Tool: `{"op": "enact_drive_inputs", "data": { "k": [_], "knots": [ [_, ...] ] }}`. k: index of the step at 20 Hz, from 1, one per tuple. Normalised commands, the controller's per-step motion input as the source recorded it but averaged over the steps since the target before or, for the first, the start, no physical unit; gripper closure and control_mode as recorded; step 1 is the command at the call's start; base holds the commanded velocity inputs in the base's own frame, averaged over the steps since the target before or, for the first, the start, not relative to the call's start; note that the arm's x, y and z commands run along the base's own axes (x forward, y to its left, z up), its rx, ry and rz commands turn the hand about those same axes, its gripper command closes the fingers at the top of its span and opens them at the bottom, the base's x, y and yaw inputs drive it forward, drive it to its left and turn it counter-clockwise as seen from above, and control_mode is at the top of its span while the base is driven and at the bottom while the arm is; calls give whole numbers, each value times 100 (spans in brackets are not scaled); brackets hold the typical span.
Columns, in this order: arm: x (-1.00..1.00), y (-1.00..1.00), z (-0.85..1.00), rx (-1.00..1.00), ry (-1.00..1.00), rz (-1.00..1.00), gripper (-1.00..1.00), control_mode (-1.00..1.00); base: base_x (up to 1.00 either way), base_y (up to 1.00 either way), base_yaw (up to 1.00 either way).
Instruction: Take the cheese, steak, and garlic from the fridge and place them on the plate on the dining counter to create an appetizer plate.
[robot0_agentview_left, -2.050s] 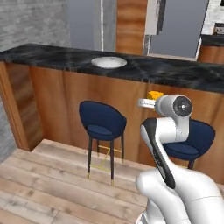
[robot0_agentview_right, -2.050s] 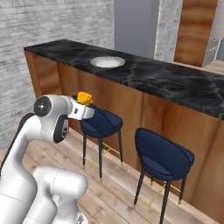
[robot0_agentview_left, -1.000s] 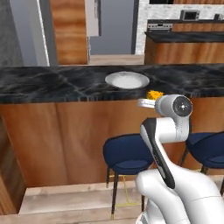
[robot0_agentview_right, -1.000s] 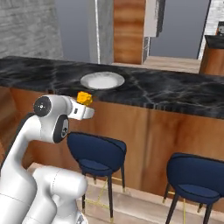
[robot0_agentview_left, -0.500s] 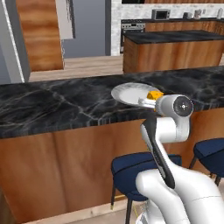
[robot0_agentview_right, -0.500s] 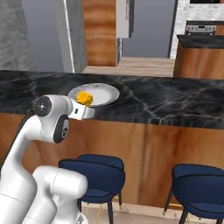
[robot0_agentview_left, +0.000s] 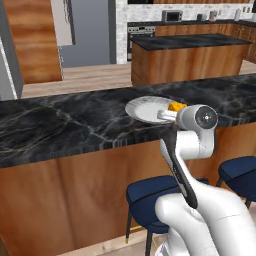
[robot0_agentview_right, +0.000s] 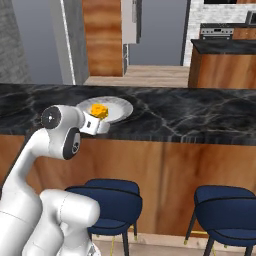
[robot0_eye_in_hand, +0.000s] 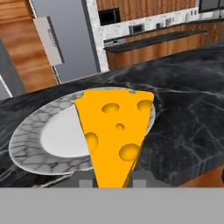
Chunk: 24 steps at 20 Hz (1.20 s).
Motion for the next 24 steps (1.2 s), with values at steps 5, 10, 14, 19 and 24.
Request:
{"op": "enact_drive_inputs", "data": {
  "k": [5, 10, 14, 19, 24],
  "knots": [
    [44, -15, 27, 12, 17, 0, 100, -100, 0, 0, 0],
    [91, -2, 0, 1, 16, 0, 100, -100, 0, 0, 0],
    [97, 0, -3, 0, 9, 0, 100, -100, 0, 0, 0],
    [98, 0, -27, 0, 14, 0, 100, -100, 0, 0, 0],
    [84, 0, -52, 0, 18, 0, 100, -100, 0, 0, 0]
  ]
}}
